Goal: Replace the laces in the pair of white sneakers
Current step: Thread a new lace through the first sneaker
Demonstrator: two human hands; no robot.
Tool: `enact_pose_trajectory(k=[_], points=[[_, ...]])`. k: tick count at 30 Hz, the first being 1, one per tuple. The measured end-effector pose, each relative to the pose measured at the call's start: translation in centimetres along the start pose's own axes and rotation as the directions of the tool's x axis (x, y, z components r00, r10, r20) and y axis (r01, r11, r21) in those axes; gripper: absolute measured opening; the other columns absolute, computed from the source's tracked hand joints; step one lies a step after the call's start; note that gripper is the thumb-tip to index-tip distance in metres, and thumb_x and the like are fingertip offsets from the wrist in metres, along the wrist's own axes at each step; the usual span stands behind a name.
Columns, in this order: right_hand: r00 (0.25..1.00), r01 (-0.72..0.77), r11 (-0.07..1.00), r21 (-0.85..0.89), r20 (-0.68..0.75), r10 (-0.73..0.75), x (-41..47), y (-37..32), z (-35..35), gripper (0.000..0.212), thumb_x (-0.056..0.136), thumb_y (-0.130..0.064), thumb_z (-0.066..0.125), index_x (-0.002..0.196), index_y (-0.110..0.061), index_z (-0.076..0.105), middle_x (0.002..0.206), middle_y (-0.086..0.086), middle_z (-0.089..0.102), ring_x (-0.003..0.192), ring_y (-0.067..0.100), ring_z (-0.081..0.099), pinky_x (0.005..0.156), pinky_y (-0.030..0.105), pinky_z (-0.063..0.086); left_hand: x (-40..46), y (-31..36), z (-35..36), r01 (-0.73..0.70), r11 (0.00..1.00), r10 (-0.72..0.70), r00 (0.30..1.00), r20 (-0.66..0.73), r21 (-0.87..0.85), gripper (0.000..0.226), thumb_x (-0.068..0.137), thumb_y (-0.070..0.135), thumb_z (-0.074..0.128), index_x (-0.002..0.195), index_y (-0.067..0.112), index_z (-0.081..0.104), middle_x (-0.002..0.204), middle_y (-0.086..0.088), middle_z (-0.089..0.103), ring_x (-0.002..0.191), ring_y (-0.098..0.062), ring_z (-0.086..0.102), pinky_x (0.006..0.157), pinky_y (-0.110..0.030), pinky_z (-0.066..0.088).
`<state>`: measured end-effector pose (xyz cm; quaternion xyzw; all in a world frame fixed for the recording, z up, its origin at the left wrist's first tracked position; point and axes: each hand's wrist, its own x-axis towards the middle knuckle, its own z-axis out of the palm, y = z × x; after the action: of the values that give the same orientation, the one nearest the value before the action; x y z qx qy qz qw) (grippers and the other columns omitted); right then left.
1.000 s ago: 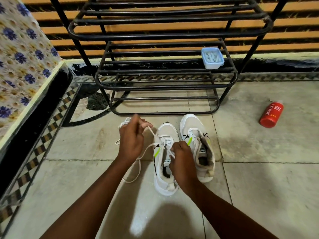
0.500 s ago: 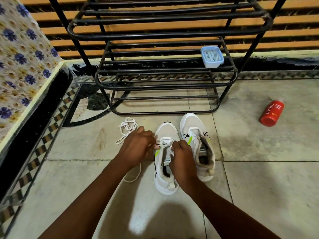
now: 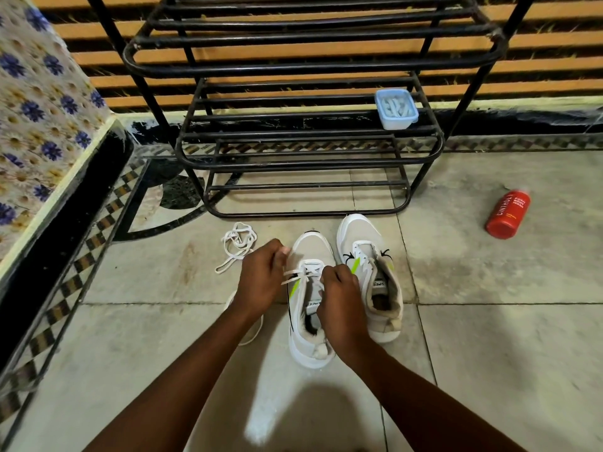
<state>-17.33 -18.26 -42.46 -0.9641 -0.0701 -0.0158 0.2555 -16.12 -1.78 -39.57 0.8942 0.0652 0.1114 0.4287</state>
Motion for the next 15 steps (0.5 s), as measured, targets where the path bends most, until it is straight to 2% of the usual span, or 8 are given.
enact_pose_trajectory(k=[2,4,7,10,12,15], points=[[1.0,-0.002,1.0,-0.006,-0.002,0.002,0.0,-0.1,0.0,0.046,0.063,0.016,0.057,0.099,-0.013,0.057,0.109,0.009,0.053,0.097,0.033,0.052,0.077,0.039,0.046,0.2,-0.9,0.4,-0.024,0.993,0.013,0.995,0.1,0.114,0.011,0.094,0.007,0.064,0.084,0.011,0.065,0.081,0.004,0.048,0.068,0.001,0.053,0.065,-0.015,0.036],[1.0,-0.008,1.0,-0.009,-0.001,0.008,0.0,-0.1,-0.1,0.045,0.064,0.015,0.058,0.1,-0.013,0.057,0.109,0.01,0.054,0.098,0.033,0.052,0.077,0.039,0.046,0.0,-1.4,0.9,-0.025,0.988,-0.006,0.979,0.202,0.151,0.016,0.087,-0.004,0.069,0.096,0.009,0.069,0.096,-0.001,0.047,0.08,0.002,0.055,0.073,-0.009,0.043],[1.0,-0.01,1.0,-0.018,0.004,0.01,0.0,-0.1,-0.2,0.044,0.066,0.014,0.06,0.1,-0.014,0.056,0.109,0.008,0.053,0.098,0.031,0.052,0.076,0.038,0.046,-0.4,-1.5,1.2,-0.014,0.972,-0.046,0.967,0.251,0.233,0.01,0.092,0.005,0.068,0.093,0.015,0.065,0.108,-0.001,0.043,0.088,-0.016,0.052,0.085,-0.03,0.051],[1.0,-0.007,1.0,-0.023,-0.006,0.006,0.0,-0.2,-0.2,0.039,0.071,0.011,0.062,0.1,-0.014,0.056,0.109,0.009,0.054,0.099,0.031,0.052,0.075,0.035,0.043,-0.5,-0.8,1.3,-0.032,0.982,-0.021,0.961,0.276,0.188,0.023,0.088,0.006,0.058,0.082,0.028,0.054,0.099,0.004,0.051,0.089,-0.019,0.054,0.081,-0.039,0.051],[1.0,0.008,1.0,-0.02,-0.004,-0.008,0.1,-0.3,-0.3,0.033,0.077,0.007,0.061,0.103,-0.012,0.057,0.111,0.011,0.054,0.102,0.032,0.052,0.077,0.035,0.043,-0.6,-0.6,1.3,-0.066,0.968,0.002,0.967,0.255,0.243,0.024,0.092,0.012,0.06,0.086,0.034,0.052,0.092,0.019,0.057,0.094,-0.02,0.056,0.078,-0.039,0.048],[0.998,0.057,0.998,-0.004,0.0,-0.057,0.3,-0.2,-0.6,0.029,0.081,-0.004,0.067,0.107,-0.013,0.056,0.114,0.012,0.051,0.106,0.035,0.05,0.086,0.04,0.046,-0.5,0.4,1.2,-0.057,0.968,0.017,0.986,0.164,0.244,0.024,0.095,0.02,0.065,0.084,0.037,0.053,0.08,0.032,0.061,0.088,-0.008,0.06,0.082,-0.04,0.046]])
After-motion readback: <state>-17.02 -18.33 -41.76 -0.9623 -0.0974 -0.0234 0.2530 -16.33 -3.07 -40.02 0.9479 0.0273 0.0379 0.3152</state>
